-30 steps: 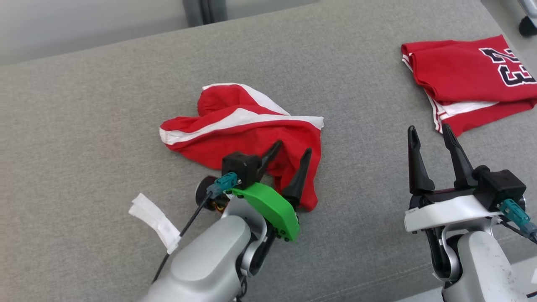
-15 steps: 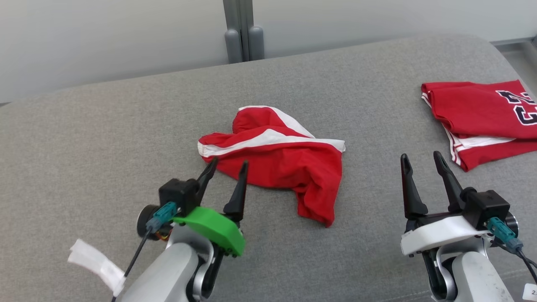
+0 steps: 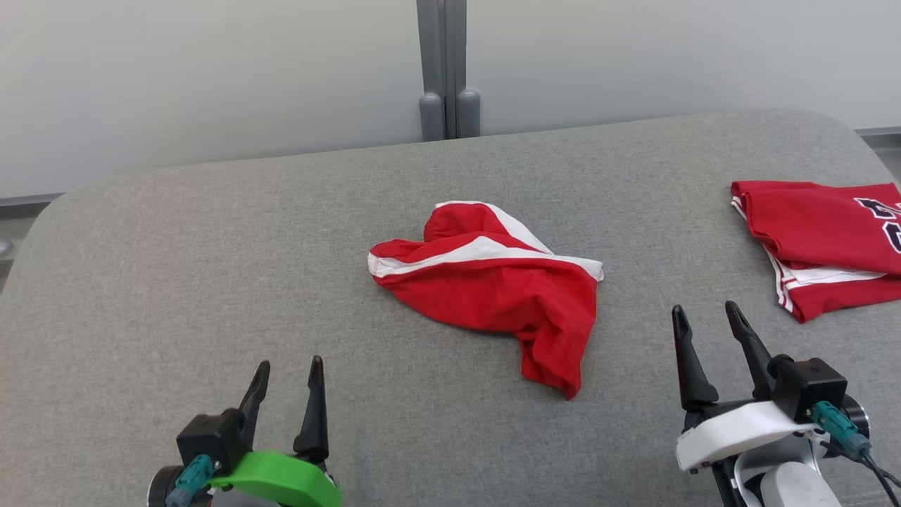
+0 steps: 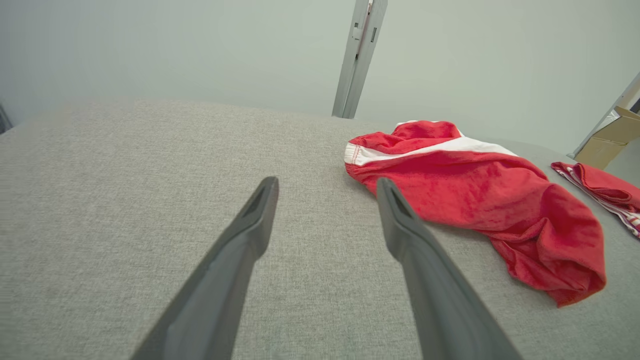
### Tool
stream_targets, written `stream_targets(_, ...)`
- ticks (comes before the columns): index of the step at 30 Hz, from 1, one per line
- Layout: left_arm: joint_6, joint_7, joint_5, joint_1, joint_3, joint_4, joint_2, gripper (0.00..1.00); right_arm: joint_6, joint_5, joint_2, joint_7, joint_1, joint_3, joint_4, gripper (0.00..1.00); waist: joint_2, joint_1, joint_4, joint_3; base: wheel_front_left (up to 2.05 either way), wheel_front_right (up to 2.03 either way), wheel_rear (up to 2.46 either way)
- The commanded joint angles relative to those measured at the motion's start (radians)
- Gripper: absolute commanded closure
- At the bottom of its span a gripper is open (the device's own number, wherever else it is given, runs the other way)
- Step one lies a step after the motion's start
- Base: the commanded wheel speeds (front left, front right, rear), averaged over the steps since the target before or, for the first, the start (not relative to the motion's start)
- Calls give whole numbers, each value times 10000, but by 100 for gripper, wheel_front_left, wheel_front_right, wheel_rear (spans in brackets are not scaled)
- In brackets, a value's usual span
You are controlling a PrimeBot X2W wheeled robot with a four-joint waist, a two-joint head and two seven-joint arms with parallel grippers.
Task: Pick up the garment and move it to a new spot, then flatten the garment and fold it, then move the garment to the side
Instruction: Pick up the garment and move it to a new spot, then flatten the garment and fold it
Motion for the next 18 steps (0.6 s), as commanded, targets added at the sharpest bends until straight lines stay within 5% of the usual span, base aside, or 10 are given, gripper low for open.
stream_targets(1,-43,-4,161,282,224,-121,-81,0,-15,63,-17,-26,155,7,2,0,0,0,13,-30,0,0,0)
stream_targets(18,-635,-5,1280,1228,1891,-540,-855,0,-15,8,-15,-27,125,419,149,0,0,0,-92,-114,0,0,0)
